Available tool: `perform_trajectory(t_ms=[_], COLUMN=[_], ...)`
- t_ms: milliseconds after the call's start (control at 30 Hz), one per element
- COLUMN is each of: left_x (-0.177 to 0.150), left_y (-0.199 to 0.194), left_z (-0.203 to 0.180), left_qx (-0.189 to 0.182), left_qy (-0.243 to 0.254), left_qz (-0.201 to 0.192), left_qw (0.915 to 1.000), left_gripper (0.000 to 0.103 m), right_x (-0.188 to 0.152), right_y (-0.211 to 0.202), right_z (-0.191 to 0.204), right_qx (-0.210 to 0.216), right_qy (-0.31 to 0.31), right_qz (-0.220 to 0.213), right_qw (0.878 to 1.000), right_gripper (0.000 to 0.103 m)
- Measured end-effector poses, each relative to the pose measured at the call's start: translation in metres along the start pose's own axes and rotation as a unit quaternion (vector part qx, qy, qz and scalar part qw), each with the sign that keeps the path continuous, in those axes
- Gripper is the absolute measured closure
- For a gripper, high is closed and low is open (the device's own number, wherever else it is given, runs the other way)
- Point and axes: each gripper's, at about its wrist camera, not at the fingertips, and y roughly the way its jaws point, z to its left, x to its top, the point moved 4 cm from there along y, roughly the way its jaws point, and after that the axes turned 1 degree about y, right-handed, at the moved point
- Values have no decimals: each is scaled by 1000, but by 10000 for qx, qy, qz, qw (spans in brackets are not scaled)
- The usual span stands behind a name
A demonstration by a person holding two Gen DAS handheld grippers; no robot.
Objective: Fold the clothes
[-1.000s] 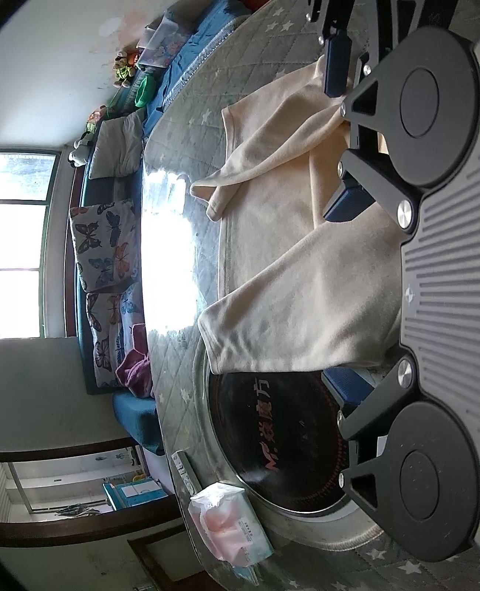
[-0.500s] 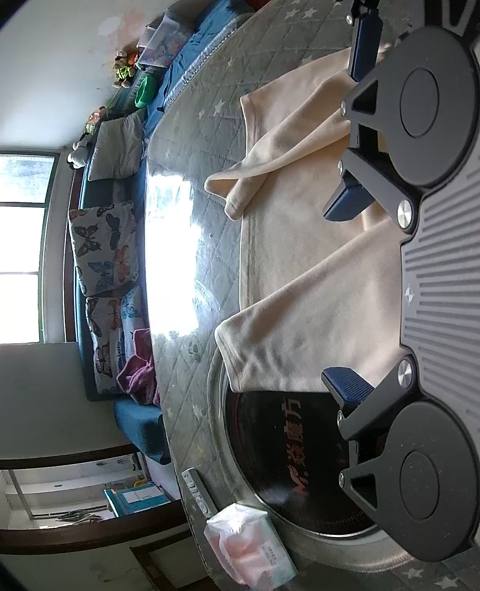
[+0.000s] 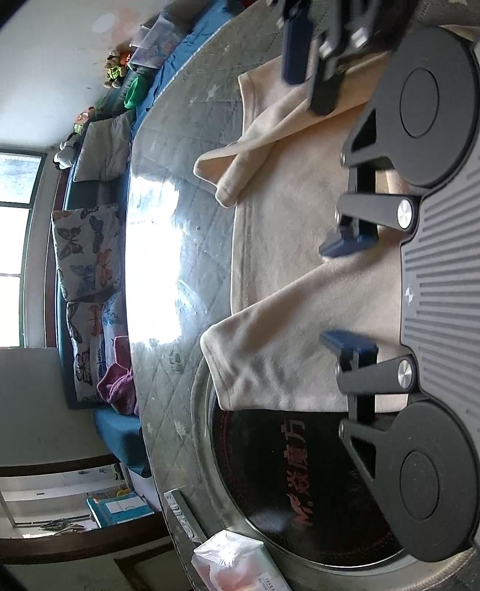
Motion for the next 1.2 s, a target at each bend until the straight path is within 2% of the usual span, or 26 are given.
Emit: perform_trajectory(t_ms=[333,367,433,467,500,533,600,767,967,1067,1200], left_x=[13,15,16,16,16,16,16,11,1,-5,-6], left_y=[9,11,13,14,14,13,10,-12,-49,-66,-74], left_z=[3,4,6,7,9,11,16,28,56,71,69], left_qx=[126,131,115,97,69,39,10,38,168,216,86], left_qy=[-96,-93,-102,-115,-140,-172,-248,-424,-723,-878,-825], left_qz=[-37,-48,-65,-74,-84,-90,-134,-400,-695,-777,-725], left_qw=[9999,9999,9999,9999,9998,9998,9996,9983,9948,9929,9939], left_gripper=[54,54,57,66,76,80,94,100,102,102,101], right_x=[24,24,24,23,23,23,21,11,-25,-50,-68], right_y=[53,55,53,51,47,42,29,-10,-70,-90,-97], right_z=[-17,-18,-22,-25,-28,-32,-41,-64,-101,-116,-129], right_qx=[-140,-110,-77,-63,-58,-93,-197,-524,-1098,-1321,-1271], right_qy=[216,207,235,262,296,310,343,506,819,1007,1283], right_qz=[154,179,145,117,83,43,-61,-381,-660,-581,-431], right_qw=[9995,9996,9996,9996,9995,9995,9992,9966,9884,9844,9826], right_gripper=[69,72,86,91,93,94,97,99,99,99,95])
